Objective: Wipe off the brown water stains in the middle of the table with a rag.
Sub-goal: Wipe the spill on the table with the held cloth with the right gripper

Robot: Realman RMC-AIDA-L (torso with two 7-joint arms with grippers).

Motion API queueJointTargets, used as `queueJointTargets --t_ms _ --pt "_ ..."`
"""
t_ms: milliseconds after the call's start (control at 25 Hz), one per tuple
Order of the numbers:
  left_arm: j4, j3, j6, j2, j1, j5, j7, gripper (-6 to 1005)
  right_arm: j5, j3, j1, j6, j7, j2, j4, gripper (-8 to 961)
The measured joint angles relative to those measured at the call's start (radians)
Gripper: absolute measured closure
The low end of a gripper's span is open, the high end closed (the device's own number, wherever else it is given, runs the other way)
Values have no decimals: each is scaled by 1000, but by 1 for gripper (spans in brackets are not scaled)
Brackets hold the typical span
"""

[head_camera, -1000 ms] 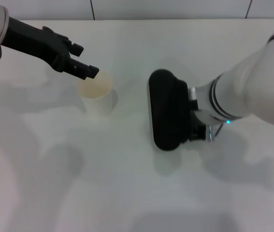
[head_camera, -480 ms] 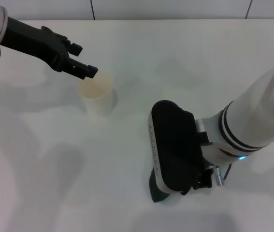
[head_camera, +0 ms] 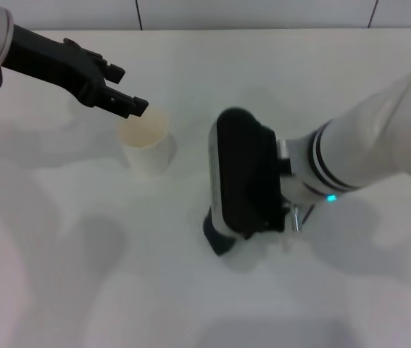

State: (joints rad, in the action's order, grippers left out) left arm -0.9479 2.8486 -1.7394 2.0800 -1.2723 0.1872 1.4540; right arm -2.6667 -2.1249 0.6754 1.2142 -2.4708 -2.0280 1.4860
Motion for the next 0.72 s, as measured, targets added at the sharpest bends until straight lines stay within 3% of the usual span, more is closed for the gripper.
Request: queueJointTargets --t_ms 240,720 --pt "2 0 0 0 -1 0 1 166 41 88 46 -33 -26 0 -102 883" --pt "2 0 2 0 2 0 2 166 56 265 55 -39 -67 1 -206 883"
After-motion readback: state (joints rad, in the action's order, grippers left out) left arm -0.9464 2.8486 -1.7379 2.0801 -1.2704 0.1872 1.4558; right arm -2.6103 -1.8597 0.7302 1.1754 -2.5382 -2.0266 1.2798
